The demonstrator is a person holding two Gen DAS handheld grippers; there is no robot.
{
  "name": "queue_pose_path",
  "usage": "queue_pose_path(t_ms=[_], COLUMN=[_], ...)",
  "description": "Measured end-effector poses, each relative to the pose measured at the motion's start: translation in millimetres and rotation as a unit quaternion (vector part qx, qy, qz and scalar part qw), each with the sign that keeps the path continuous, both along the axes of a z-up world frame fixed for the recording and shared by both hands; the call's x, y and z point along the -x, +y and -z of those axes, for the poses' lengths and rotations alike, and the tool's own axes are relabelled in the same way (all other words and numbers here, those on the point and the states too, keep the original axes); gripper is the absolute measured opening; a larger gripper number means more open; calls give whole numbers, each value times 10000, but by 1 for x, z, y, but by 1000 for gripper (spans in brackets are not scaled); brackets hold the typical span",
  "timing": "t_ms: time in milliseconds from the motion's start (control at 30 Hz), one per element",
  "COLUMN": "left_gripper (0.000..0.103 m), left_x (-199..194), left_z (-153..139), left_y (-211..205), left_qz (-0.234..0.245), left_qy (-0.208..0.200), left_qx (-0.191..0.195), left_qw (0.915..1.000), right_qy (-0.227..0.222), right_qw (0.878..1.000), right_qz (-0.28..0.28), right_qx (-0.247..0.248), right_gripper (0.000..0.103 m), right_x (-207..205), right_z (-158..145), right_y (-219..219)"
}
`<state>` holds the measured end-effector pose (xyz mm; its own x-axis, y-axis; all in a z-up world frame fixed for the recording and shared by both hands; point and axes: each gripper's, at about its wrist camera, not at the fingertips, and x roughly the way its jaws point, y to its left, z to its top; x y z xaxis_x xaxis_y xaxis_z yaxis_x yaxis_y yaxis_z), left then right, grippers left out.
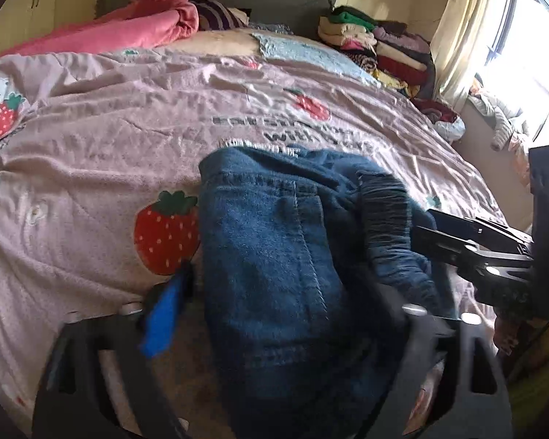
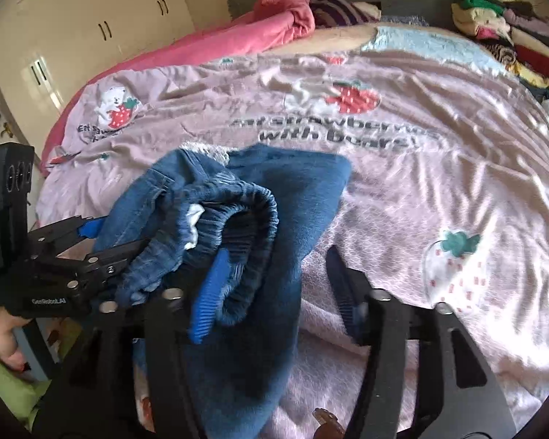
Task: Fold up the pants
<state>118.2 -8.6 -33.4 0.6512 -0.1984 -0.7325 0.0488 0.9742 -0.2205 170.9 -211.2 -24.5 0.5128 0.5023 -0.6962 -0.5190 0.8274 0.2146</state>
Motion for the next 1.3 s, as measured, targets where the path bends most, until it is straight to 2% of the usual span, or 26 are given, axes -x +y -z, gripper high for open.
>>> queue_pose_path(t_ms=[67, 167, 367, 567, 800, 933, 1300], left_gripper=[95, 99, 98, 99, 99, 99, 99], left_x=[10, 25, 60, 88, 112, 118, 120], left_z=[-9, -22, -54, -75, -77, -73, -72], left_y=[2, 5, 8, 9, 9, 10, 11], left_qz=[-28, -123, -330, -389, -439, -472, -559], left_qy=[-101, -220, -563, -762, -699, -610, -517], left_qx=[51, -21, -283, -325, -344, -359, -364], left_qw=[9999, 9997, 9975, 9958, 9960, 9964, 9964], right_qy=[-197, -514, -1211, -1390, -1175, -1019, -1021], right_qw=[9998, 9986, 9926, 9902, 9929, 9945, 9944], right_qz=[33, 30, 39, 94, 155, 196, 217], right_qx=[-22, -85, 70, 91, 71, 109, 152], right_gripper=[69, 80, 93, 94, 94, 94, 94], right_x=[11, 30, 71, 98, 109, 111, 114], right_z=[-12, -30, -63, -76, -69, -63, -63], right_y=[-5, -14, -27, -35, -34, -32, -31])
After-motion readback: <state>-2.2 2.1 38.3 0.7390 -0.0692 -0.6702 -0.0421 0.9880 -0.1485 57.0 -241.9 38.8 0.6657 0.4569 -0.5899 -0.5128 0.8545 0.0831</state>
